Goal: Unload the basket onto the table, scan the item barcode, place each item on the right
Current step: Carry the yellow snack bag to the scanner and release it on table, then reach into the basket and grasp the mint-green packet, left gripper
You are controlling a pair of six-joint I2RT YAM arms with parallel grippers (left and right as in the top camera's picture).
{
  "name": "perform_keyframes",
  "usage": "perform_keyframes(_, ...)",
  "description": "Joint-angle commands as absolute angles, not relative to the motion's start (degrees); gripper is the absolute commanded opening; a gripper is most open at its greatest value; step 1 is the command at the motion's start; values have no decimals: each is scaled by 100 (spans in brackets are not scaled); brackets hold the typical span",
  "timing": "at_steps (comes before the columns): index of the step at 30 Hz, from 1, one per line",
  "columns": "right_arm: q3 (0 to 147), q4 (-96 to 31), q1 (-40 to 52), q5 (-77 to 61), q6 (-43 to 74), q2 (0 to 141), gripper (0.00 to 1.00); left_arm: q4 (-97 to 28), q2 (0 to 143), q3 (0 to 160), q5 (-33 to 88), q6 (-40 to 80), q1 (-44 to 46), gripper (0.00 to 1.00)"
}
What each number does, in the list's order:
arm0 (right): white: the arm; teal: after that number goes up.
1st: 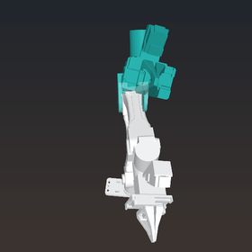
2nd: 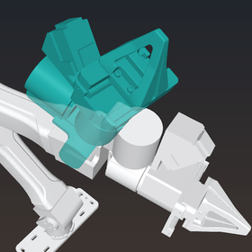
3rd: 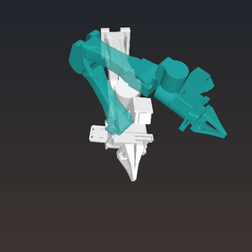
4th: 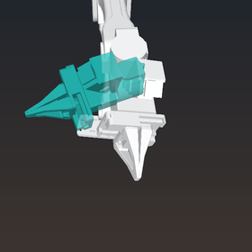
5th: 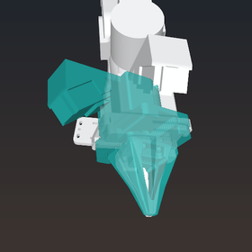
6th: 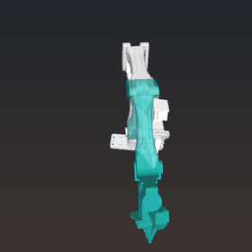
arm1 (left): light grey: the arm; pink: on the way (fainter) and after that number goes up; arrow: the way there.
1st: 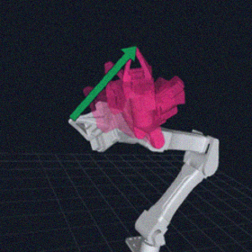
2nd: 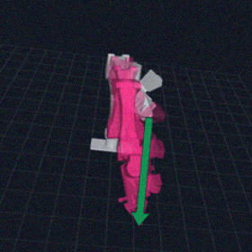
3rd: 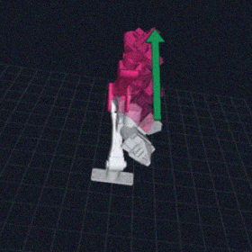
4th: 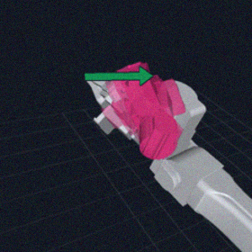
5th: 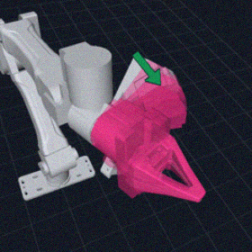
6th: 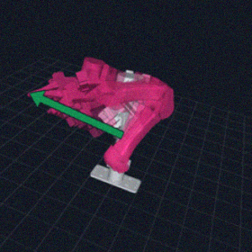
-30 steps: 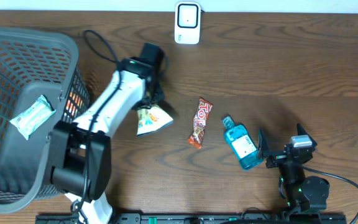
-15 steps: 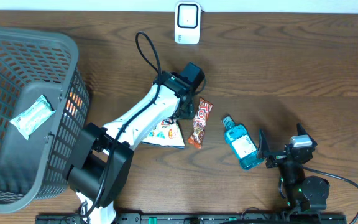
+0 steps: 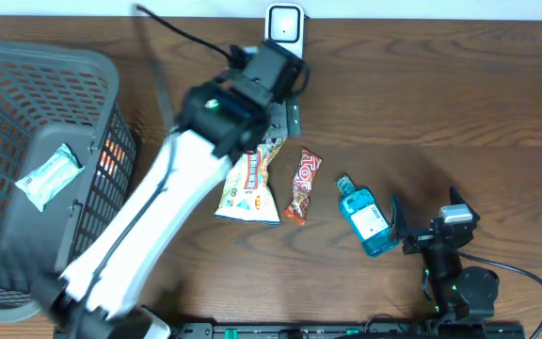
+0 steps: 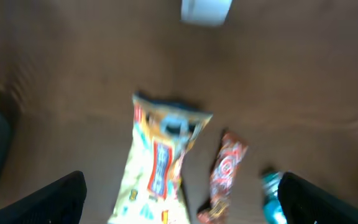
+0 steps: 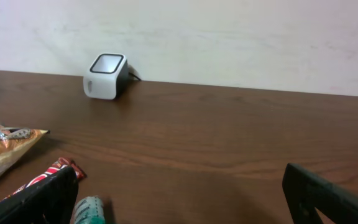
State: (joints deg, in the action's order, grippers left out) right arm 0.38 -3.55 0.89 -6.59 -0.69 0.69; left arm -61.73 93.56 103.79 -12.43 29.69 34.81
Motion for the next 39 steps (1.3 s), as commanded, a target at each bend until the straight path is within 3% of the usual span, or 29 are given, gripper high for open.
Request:
perform_keyframes(1,32,-370,117,-652,-117,38,99,-6208,8801,10663,-1935,2788,3245,98)
perform_keyframes(6,32,-370,117,-652,-117,38,99,-6272,8106,10676,-2528,2834,2429,98)
perform_keyframes(11,32,-370,117,-652,-117,38,99,-6506,7738,10674,-2556,3173,851,98)
perform_keyframes(17,32,-370,117,-652,-117,38,99,-7443,7911,10523,-2425,4722,-991,98)
perform_keyframes(21,32,-370,117,-652,-117,38,99,-7732,8206,10127,-2399,5872,-1726,98)
perform_keyframes(26,32,-370,117,-652,-117,38,99,-7507,8735,9596,-2338,6825,-2102,98)
perform_keyframes(33,32,-370,117,-652,-117,38,99,-6733,9894,9384,-2316,7102,-2121,98)
perform_keyframes(39,32,-370,117,-650,-117,38,99,-6713,10849,9384,-2163,8654,-2191,98)
